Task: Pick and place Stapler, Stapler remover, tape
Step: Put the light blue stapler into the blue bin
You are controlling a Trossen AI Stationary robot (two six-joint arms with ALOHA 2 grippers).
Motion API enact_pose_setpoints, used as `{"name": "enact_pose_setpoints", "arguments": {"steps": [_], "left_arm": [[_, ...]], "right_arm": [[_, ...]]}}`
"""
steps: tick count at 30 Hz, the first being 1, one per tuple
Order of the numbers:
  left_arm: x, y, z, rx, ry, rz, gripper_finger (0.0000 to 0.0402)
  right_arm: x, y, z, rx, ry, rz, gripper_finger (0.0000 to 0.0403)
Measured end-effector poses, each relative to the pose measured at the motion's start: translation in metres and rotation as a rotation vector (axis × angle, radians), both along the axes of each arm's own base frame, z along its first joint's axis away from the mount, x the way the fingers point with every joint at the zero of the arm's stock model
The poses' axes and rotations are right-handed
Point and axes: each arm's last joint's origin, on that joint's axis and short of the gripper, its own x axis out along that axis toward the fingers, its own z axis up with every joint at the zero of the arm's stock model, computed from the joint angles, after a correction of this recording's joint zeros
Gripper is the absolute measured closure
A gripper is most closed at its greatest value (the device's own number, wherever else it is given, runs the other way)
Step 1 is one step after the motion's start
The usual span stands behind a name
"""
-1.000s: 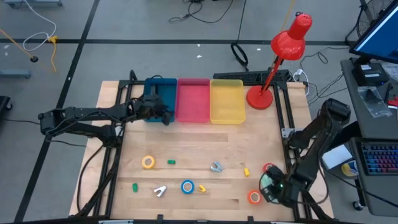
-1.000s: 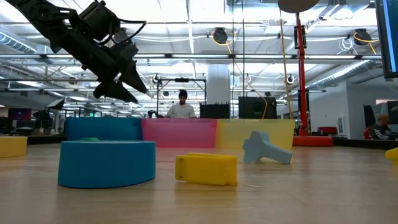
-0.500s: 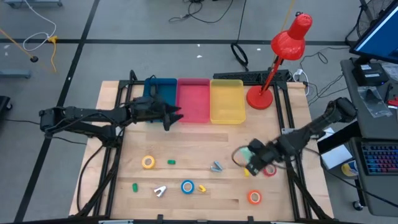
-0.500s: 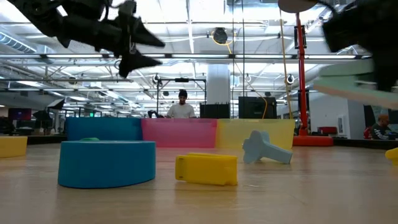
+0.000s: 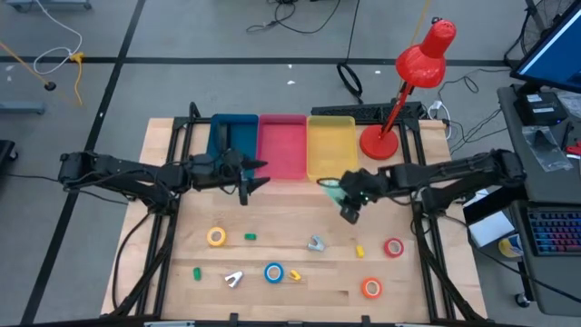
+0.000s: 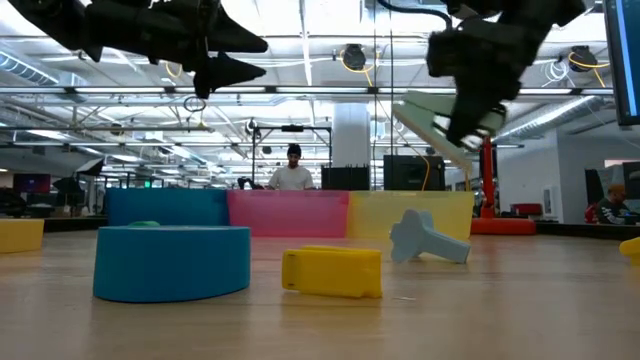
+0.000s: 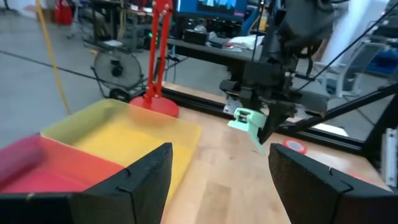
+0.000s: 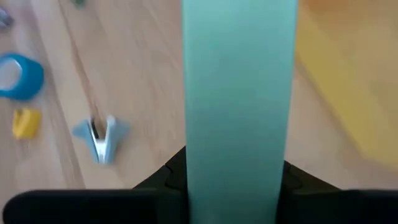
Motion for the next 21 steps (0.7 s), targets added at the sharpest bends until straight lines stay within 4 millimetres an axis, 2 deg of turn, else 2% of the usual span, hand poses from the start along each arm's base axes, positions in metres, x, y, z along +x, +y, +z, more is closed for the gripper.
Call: {"name": "enact_pose_setpoints", "arguments": {"steps": [8, 11, 16, 21], "left_arm": [[0.006, -0.001, 0.008, 0.075, -0.003, 0.037, 0.0135], [0.017, 0.0, 0.015, 0.12, 0.012, 0.035, 0.0135], [0.04, 0.001, 0.019, 0.191, 0.164, 0.009, 0.0135], [0.06, 0.002, 0.02, 0.253, 0.297, -0.026, 0.0135]], "right_arm": [[0.026, -0.014, -0.001, -0.051, -0.104, 0.027, 0.0303], [0.039, -0.015, -0.003, -0.06, -0.056, 0.066, 0.0303], [0.063, -0.016, 0.006, -0.12, 0.029, 0.148, 0.0304], [0.083, -0.022, 0.016, -0.181, 0.111, 0.154, 0.0302]]}}
